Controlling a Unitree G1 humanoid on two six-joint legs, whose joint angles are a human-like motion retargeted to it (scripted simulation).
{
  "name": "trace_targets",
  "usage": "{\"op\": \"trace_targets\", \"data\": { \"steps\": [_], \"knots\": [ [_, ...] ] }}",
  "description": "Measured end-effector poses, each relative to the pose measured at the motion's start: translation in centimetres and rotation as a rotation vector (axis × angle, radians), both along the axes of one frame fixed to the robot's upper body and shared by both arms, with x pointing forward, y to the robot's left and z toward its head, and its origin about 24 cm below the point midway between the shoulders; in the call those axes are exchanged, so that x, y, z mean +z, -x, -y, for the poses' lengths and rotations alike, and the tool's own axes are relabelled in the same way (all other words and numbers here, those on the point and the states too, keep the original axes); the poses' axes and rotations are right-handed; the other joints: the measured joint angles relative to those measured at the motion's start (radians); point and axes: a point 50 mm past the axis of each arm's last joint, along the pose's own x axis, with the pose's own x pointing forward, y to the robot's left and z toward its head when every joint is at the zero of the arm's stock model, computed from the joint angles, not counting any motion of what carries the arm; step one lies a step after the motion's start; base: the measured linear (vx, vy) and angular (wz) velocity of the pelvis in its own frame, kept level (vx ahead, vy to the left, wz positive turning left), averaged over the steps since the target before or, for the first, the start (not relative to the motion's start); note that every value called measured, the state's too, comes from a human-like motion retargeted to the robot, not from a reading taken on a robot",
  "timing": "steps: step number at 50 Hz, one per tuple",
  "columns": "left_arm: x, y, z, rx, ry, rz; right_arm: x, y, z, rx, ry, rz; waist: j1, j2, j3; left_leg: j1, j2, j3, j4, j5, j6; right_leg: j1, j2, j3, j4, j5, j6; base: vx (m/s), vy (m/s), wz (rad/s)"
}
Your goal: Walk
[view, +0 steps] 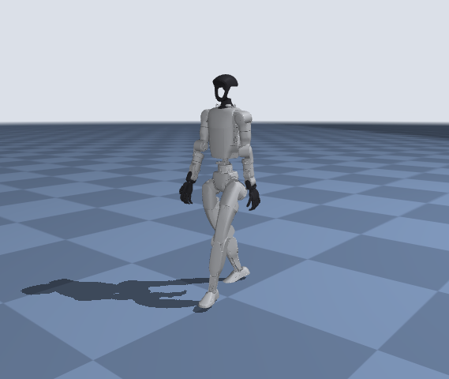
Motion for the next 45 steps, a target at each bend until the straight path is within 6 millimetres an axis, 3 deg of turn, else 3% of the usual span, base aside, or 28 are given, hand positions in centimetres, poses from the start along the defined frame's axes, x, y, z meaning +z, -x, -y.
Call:
{"op": "trace_targets", "data": {
  "steps": [3, 6, 8, 10, 15, 19, 22, 25, 28, 32, 35, 40, 43, 45],
  "knots": [
    [-0.1, -1.3, -0.6, -0.030, -0.043, 0.021, -1.1, 3.7, 1.2, -0.013, 0.017, -0.108, 0.003, 0.012, -0.025, 0.076, -0.006, 0.030, 0.001, -0.080, 0.023, -0.002, -0.011, 0.033, 0.091, 0.186, 0.043, 0.79, 0.18, -0.09],
    [-0.4, -3.4, -1.2, -0.043, -0.040, 0.087, -1.9, 7.2, 2.4, -0.004, 0.055, -0.213, -0.015, 0.068, -0.028, 0.160, 0.015, 0.016, -0.036, -0.123, 0.034, -0.043, -0.002, 0.016, 0.280, 0.377, 0.058, 0.86, 0.18, 0.13],
    [-0.5, -5.4, -1.9, -0.054, -0.042, 0.150, -2.1, 9.1, 3.4, 0.011, 0.079, -0.263, -0.036, 0.114, -0.009, 0.210, 0.027, -0.044, -0.053, -0.151, 0.032, -0.097, -0.006, -0.040, 0.460, 0.454, 0.010, 0.54, 0.11, 0.17],
    [-0.5, -8.1, -2.9, -0.074, -0.056, 0.218, -2.2, 10.6, 4.3, 0.025, 0.093, -0.306, -0.056, 0.138, 0.011, 0.262, 0.043, -0.037, -0.071, -0.174, 0.027, -0.188, -0.039, -0.080, 0.646, 0.403, -0.035, 0.50, 0.07, 0.14],
    [0.6, -15.4, -5.2, -0.135, -0.130, 0.388, -2.2, 13.9, 5.2, -0.005, 0.089, -0.406, -0.105, 0.096, 0.025, 0.367, -0.043, -0.025, -0.192, -0.177, 0.025, -0.463, -0.101, -0.046, 0.774, 0.244, 0.005, 0.45, 0.00, 0.37],
    [2.0, -20.4, -6.0, -0.132, -0.184, 0.539, -2.1, 16.6, 5.6, -0.022, 0.067, -0.481, -0.160, 0.065, 0.036, 0.445, -0.104, -0.043, -0.253, -0.186, 0.019, -0.586, -0.118, -0.055, 0.571, 0.115, -0.050, 0.57, -0.04, 0.65],
    [3.4, -23.9, -6.2, -0.115, -0.243, 0.671, -1.9, 18.3, 5.8, -0.031, 0.049, -0.543, -0.211, 0.034, 0.051, 0.511, -0.151, -0.084, -0.287, -0.199, 0.015, -0.637, -0.111, -0.018, 0.317, 0.088, -0.089, 0.49, -0.10, 0.90],
    [4.5, -26.3, -6.3, -0.122, -0.269, 0.769, -1.7, 19.8, 5.7, -0.058, 0.023, -0.602, -0.250, 0.038, 0.061, 0.575, -0.145, -0.108, -0.309, -0.216, -0.004, -0.669, -0.080, 0.022, 0.125, 0.037, -0.145, 0.55, -0.16, 0.76],
    [5.2, -27.6, -6.2, -0.153, -0.259, 0.817, -1.6, 20.5, 5.4, -0.100, -0.007, -0.628, -0.265, 0.047, 0.057, 0.615, -0.128, -0.137, -0.309, -0.243, -0.029, -0.690, -0.070, 0.000, 0.055, 0.031, -0.158, 0.66, -0.23, 0.51],
    [5.0, -27.3, -6.1, -0.187, -0.233, 0.812, -1.7, 19.9, 5.2, -0.111, -0.014, -0.605, -0.277, 0.039, 0.036, 0.656, -0.125, -0.146, -0.294, -0.257, -0.065, -0.702, -0.098, -0.042, 0.146, 0.072, -0.187, 0.63, -0.25, 0.31],
    [3.9, -25.0, -6.4, -0.184, -0.214, 0.737, -1.8, 19.3, 5.1, -0.087, 0.007, -0.576, -0.296, 0.033, 0.011, 0.696, -0.112, -0.140, -0.274, -0.205, -0.101, -0.692, -0.108, -0.052, 0.207, 0.121, -0.197, 0.83, -0.37, 0.29],
    [1.2, -18.1, -5.5, -0.136, -0.140, 0.529, -2.0, 17.4, 4.9, -0.055, 0.025, -0.540, -0.296, 0.009, -0.003, 0.732, -0.075, -0.029, -0.134, 0.072, -0.144, -0.617, -0.094, 0.010, 0.257, 0.021, -0.221, 0.76, -0.27, -0.09],
    [0.1, -13.0, -5.2, -0.114, -0.098, 0.375, -2.1, 15.5, 4.5, -0.033, 0.053, -0.496, -0.281, -0.063, -0.011, 0.735, -0.065, 0.127, 0.049, 0.245, -0.104, -0.517, -0.133, 0.026, 0.221, -0.027, -0.228, 0.66, -0.23, -0.26],
    [-0.2, -10.5, -4.8, -0.121, -0.076, 0.294, -2.2, 13.5, 4.0, -0.033, 0.074, -0.444, -0.257, -0.115, 0.004, 0.703, -0.048, 0.184, 0.224, 0.258, -0.080, -0.458, -0.166, 0.064, 0.210, -0.058, -0.218, 0.75, -0.25, -0.13]
  ]
}}
